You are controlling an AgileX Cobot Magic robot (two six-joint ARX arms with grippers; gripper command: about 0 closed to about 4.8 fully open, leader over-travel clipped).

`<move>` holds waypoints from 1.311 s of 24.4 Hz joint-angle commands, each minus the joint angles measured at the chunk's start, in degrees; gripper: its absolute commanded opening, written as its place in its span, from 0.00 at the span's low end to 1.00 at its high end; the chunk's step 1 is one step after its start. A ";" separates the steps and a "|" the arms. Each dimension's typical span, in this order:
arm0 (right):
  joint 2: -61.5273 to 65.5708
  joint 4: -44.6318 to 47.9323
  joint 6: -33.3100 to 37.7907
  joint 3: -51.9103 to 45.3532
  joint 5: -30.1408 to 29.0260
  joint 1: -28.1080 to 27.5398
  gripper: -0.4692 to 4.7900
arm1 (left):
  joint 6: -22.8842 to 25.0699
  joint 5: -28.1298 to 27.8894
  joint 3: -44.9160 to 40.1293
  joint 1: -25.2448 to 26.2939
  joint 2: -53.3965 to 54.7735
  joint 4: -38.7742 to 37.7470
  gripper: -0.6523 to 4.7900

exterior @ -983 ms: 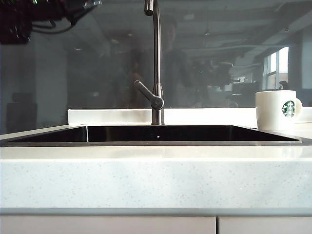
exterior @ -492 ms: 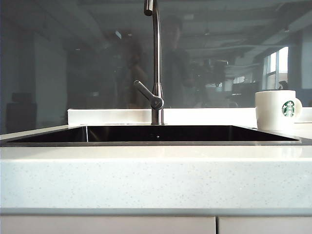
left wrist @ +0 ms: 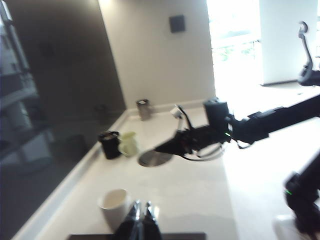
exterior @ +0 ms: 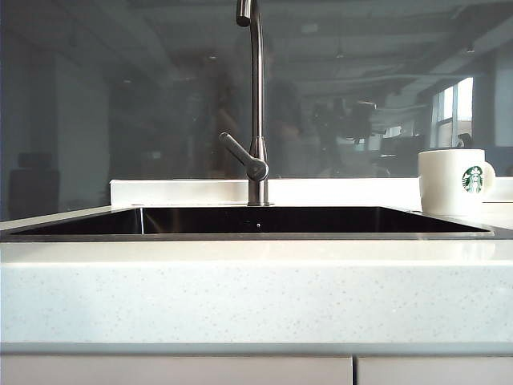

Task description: Pick up the mug next to the sink, go to the faucet to get some water, pour the water into the sink, and finally put the mug back to its place.

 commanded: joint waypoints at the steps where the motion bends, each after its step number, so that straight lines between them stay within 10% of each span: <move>1: -0.24 0.85 0.22 0.13 0.20 -0.22 0.08 | 0.90 -10.34 0.39 1.03 -0.02 2.12 0.11; 22: 0.33 0.17 0.22 0.13 0.17 -0.13 0.08 | -1.22 -15.85 0.37 5.95 -1.62 1.36 0.11; 26: 0.33 -0.48 0.20 0.13 0.17 -0.13 0.08 | 12.76 -17.64 0.37 6.40 -8.33 -14.34 0.11; 29: 0.33 -0.63 0.22 0.13 0.17 -0.13 0.08 | 34.95 -25.94 0.39 6.21 -15.87 -43.36 0.11; 32: 0.33 -0.66 0.22 0.13 0.17 -0.13 0.08 | 52.96 -61.51 0.42 4.22 -25.73 -83.82 0.11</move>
